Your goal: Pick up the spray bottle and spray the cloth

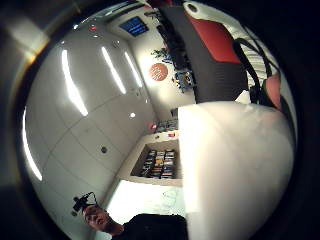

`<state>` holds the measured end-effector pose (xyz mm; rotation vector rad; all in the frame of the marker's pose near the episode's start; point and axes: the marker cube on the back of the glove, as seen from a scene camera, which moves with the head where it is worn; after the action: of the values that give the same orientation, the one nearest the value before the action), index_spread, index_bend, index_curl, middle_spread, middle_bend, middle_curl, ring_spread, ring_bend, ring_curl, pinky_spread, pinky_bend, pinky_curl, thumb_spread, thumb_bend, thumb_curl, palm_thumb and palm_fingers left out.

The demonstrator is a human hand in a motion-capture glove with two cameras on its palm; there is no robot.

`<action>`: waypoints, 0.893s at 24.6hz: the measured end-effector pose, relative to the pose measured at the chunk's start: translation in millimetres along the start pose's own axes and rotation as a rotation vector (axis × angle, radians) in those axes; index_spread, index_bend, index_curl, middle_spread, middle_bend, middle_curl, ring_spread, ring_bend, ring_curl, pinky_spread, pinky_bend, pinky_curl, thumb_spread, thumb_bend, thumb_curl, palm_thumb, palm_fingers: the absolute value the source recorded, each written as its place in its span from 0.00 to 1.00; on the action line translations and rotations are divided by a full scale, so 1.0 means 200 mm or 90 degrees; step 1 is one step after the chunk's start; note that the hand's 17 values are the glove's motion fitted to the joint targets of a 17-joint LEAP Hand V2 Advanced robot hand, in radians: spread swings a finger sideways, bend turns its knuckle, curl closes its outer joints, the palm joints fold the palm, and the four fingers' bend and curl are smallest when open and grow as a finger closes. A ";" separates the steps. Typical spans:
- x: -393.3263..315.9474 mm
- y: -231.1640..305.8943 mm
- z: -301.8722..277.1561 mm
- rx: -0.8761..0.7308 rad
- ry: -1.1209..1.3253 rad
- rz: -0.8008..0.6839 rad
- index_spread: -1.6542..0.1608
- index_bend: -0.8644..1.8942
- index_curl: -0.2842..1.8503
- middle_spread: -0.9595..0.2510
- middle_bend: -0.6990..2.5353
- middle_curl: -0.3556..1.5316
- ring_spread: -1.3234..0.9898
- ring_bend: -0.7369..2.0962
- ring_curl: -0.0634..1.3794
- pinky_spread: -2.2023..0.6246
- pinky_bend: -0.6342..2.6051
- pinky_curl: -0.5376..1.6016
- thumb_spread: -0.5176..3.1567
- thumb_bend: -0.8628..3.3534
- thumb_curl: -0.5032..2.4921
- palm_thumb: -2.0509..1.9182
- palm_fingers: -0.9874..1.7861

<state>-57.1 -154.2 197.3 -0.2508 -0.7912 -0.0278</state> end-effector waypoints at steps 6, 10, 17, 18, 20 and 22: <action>0.09 -0.09 0.04 0.051 -0.052 0.020 0.80 0.46 0.41 0.73 0.35 0.50 0.48 0.39 0.38 0.75 0.23 0.33 0.24 0.20 0.44 0.81 0.69; 0.18 -0.07 0.04 0.059 -0.048 0.027 0.80 0.46 0.41 0.73 0.35 0.50 0.48 0.39 0.38 0.75 0.23 0.33 0.24 0.20 0.44 0.81 0.69; 0.23 -0.03 0.03 0.067 -0.043 0.018 0.80 0.46 0.41 0.72 0.34 0.50 0.47 0.39 0.38 0.75 0.23 0.33 0.24 0.20 0.44 0.81 0.69; 0.23 -0.03 0.03 0.068 -0.041 0.016 0.80 0.46 0.41 0.72 0.34 0.49 0.47 0.38 0.37 0.75 0.23 0.33 0.24 0.20 0.44 0.81 0.69; 0.22 -0.04 0.00 0.075 -0.033 0.013 0.80 0.46 0.41 0.72 0.34 0.49 0.47 0.38 0.37 0.75 0.23 0.33 0.24 0.20 0.44 0.81 0.69; 0.23 -0.02 -0.06 0.080 -0.003 0.011 0.80 0.46 0.41 0.72 0.34 0.49 0.47 0.38 0.37 0.74 0.23 0.33 0.24 0.20 0.44 0.81 0.69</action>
<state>-17.2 -156.9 221.6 -0.1390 -0.7921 0.0384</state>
